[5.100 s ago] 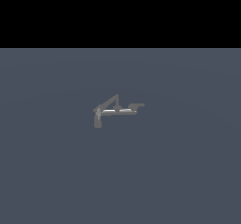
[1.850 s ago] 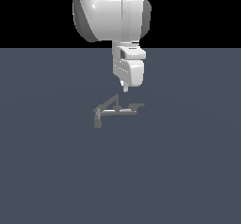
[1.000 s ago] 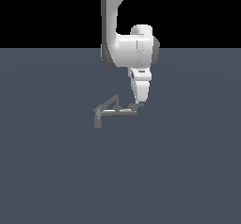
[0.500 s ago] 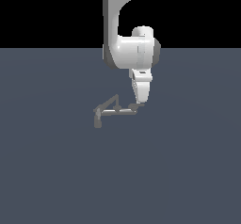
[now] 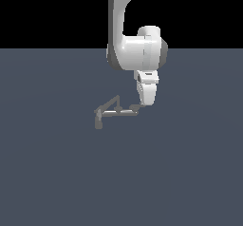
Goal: Turn on the faucet by rotating a designated handle.
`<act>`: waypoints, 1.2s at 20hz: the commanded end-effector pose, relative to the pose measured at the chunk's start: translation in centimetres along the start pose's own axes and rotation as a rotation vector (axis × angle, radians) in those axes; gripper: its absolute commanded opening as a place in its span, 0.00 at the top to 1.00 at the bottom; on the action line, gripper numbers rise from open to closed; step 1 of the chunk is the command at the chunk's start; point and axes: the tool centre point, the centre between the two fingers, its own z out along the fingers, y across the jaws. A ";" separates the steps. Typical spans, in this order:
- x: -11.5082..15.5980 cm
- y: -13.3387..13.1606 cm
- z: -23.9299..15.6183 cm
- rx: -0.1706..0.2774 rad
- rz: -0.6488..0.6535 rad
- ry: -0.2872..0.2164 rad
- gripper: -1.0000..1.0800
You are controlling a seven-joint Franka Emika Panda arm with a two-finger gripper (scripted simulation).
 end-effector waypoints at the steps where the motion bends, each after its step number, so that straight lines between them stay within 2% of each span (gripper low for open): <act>1: 0.6 0.7 0.0 0.000 0.000 0.000 1.00; 3: 0.2 0.4 0.0 0.002 -0.002 -0.001 1.00; 16: 0.3 4.2 0.0 0.001 0.000 0.000 1.00; 18: 0.5 3.2 0.0 0.017 0.001 0.003 1.00; 24: -0.9 4.9 0.0 0.009 0.001 0.002 1.00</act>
